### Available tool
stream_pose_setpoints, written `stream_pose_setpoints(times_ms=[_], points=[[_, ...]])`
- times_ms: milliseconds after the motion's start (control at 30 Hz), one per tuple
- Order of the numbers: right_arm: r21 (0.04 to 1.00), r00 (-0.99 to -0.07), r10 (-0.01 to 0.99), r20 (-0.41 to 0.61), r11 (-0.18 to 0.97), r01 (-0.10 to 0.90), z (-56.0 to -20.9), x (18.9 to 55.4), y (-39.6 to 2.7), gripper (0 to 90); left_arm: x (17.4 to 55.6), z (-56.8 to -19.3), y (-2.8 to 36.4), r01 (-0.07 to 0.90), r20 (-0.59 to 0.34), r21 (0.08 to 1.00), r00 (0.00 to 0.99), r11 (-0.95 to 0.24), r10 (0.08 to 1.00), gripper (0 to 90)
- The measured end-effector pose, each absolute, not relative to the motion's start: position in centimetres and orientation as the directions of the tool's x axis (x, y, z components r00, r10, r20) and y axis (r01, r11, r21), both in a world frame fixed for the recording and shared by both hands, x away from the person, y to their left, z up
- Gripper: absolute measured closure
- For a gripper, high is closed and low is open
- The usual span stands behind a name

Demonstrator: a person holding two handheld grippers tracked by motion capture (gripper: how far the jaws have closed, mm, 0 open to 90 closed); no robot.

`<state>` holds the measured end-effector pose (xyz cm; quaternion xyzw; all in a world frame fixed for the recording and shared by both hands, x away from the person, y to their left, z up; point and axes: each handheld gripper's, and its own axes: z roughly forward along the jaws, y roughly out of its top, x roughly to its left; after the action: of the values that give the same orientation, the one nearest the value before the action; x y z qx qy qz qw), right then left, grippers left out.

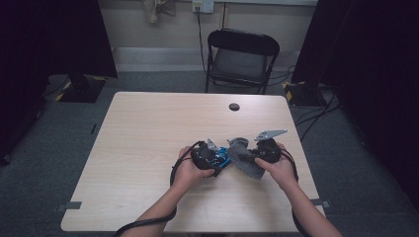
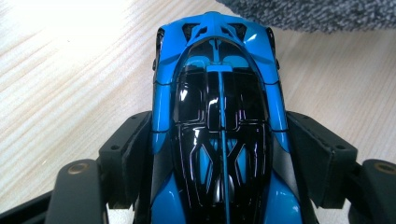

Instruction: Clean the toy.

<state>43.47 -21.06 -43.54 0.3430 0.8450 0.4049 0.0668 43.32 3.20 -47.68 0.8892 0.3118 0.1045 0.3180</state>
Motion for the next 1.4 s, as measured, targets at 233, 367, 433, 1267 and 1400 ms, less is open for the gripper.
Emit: stream_pose_setpoints(times_ms=[233,367,433,1267,1400], points=[[0.728,-0.755,0.635,0.165,0.438,0.528,-43.6,43.5,-20.9,71.7,43.0,-48.2,3.5,0.472,0.0,0.637,0.79,-0.609,0.613,26.9],[0.727,-0.757,0.634,0.161,0.442,0.525,-43.4,43.6,-20.8,71.7,42.9,-48.2,3.8,0.466,-0.003,0.639,0.797,-0.612,0.604,26.7],[0.726,-0.757,0.634,0.159,0.445,0.524,-43.3,43.7,-20.7,71.7,42.9,-48.2,4.1,0.455,-0.002,0.64,0.807,-0.619,0.591,26.5],[0.72,-0.761,0.629,0.155,0.456,0.523,-42.4,43.9,-19.7,71.7,42.4,-44.9,7.6,0.452,-0.078,0.705,0.815,-0.546,0.574,22.1],[0.722,-0.765,0.627,0.145,0.462,0.515,-41.5,44.1,-19.4,71.7,41.9,-44.6,10.1,0.454,-0.093,0.717,0.814,-0.529,0.573,19.9]])
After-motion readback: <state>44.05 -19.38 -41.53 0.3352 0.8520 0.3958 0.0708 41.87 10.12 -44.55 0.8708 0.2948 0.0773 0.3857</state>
